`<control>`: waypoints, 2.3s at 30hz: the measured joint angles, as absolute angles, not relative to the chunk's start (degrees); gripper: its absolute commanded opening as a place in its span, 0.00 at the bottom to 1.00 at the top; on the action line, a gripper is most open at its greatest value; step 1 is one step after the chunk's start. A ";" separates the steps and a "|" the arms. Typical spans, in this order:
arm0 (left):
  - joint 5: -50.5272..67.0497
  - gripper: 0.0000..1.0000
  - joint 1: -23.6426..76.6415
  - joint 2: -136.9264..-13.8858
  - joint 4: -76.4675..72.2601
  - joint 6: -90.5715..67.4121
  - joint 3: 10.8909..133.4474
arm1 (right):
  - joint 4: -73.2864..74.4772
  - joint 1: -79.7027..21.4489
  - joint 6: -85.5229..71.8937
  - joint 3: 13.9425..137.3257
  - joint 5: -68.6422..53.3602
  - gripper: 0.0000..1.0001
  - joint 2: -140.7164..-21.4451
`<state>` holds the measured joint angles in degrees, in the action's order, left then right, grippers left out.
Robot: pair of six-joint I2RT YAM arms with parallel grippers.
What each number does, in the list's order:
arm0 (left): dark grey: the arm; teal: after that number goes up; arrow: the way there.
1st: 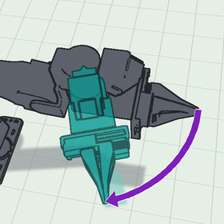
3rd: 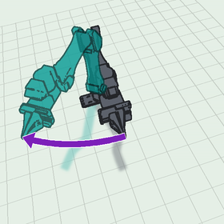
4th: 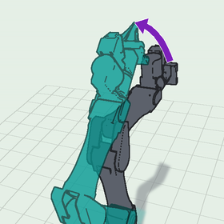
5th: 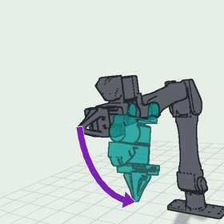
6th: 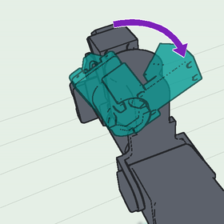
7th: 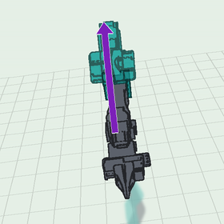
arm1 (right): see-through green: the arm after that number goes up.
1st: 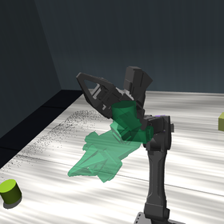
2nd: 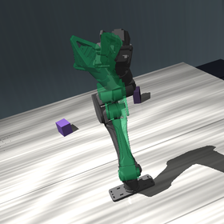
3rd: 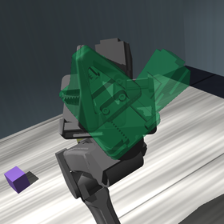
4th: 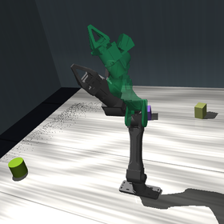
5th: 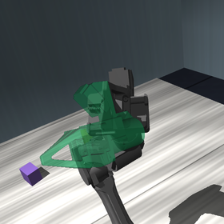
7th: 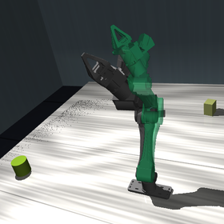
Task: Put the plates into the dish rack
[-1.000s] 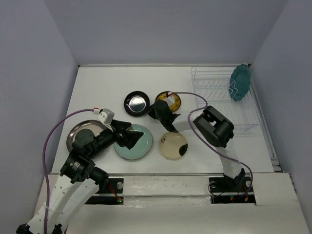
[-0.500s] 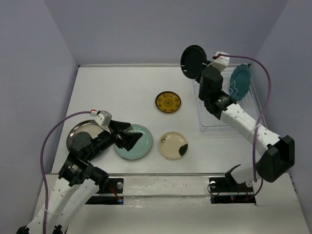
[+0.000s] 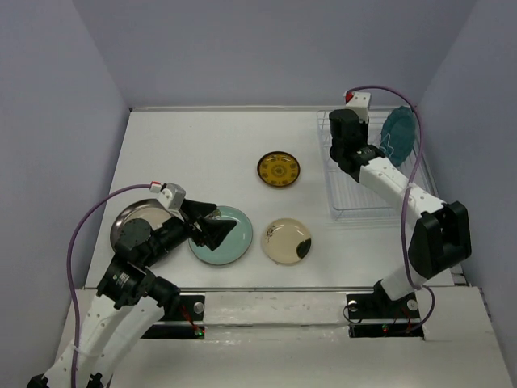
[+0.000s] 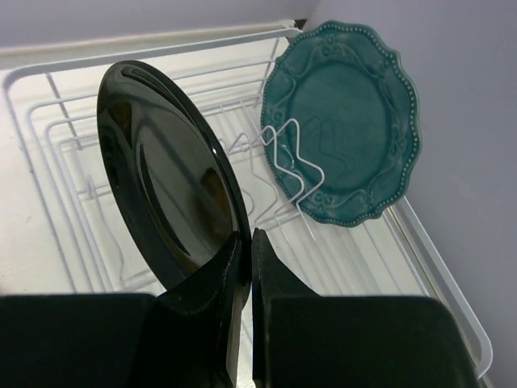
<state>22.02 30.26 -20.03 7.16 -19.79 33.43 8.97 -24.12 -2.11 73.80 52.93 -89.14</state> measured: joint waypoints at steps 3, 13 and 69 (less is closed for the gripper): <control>22.02 0.99 30.26 -20.08 7.16 -19.79 33.45 | 9.69 -23.14 -1.96 74.87 53.12 0.07 -91.61; 22.02 0.99 30.26 -20.12 7.16 -19.79 33.45 | 11.53 -22.52 -1.72 82.15 51.55 0.07 -102.59; 8.95 0.99 22.79 -24.51 9.28 -16.10 35.27 | -11.03 -44.29 -33.95 66.43 -35.81 0.49 -116.92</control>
